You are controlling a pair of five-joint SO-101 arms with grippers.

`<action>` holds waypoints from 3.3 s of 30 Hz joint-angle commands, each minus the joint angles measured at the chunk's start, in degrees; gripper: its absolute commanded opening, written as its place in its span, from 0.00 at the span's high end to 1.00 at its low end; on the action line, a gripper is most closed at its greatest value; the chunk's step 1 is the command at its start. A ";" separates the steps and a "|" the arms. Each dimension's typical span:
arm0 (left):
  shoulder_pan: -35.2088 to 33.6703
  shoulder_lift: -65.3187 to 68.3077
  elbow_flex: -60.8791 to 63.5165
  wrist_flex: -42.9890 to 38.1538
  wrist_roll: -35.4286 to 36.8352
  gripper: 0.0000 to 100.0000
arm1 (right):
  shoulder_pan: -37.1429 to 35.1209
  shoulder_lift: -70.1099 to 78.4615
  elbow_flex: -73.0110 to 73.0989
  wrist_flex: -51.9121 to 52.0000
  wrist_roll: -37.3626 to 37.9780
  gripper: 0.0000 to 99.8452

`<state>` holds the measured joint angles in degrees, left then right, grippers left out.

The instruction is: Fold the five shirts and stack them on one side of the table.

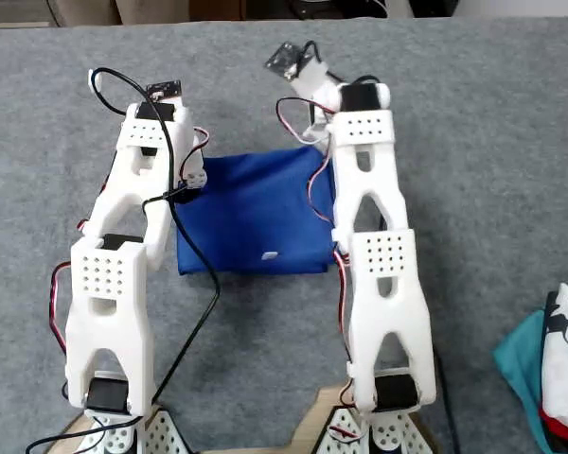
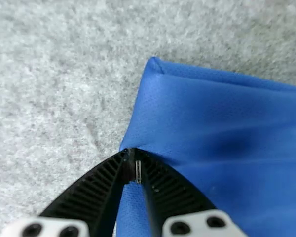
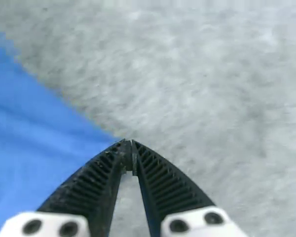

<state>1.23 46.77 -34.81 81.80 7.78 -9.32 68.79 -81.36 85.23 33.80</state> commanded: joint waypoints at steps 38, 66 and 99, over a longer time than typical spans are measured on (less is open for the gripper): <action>2.11 -2.68 -6.86 6.68 0.00 0.98 | -2.95 -93.23 97.19 16.79 -6.77 0.99; 2.55 -3.03 -16.70 17.23 -1.93 0.81 | -12.70 -90.33 108.09 -4.57 -86.86 0.72; 2.55 -2.51 -16.88 17.23 -2.02 0.81 | -14.90 -56.48 108.00 -30.77 -104.35 0.72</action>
<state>3.69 46.77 -49.23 98.51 6.37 -24.00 10.42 26.86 56.13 -69.93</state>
